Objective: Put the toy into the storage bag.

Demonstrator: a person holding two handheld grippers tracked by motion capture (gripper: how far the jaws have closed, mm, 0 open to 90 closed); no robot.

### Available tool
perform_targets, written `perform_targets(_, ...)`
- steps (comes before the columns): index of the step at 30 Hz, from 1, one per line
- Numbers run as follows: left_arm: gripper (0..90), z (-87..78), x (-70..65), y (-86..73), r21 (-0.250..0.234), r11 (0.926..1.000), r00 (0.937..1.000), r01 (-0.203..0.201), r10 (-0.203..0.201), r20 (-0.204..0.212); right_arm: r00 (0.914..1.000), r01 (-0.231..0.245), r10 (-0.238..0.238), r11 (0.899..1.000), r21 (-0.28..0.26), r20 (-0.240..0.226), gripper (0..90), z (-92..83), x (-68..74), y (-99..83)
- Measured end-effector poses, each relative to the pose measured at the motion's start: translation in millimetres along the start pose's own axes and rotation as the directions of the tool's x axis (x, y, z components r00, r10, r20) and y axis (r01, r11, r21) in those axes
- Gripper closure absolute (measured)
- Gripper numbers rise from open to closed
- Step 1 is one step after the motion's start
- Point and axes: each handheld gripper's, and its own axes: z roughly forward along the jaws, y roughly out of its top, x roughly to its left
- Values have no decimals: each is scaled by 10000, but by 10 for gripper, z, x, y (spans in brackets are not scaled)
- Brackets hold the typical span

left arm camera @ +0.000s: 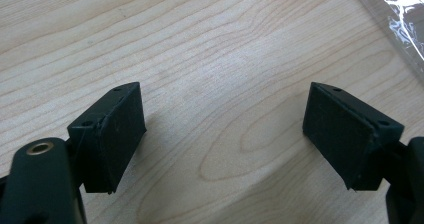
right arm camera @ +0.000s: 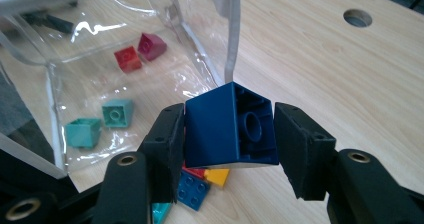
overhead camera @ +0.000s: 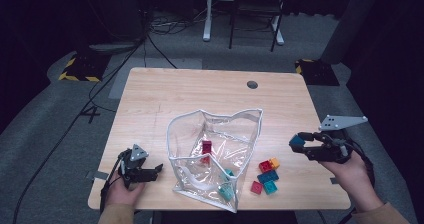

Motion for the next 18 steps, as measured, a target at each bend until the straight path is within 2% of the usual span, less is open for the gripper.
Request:
perform_targets(12, 174, 1, -1, 0, -10, 10000, 10000, 13, -13, 2, 9986, 372, -386, 9986, -389, -366, 482, -59, 80, 405)
perform_targets(18, 175, 0, 1, 0, 4, 10000, 10000, -3, 3, 4, 9971, 569, -599, 9964, -623, -476, 483, -52, 164, 609)
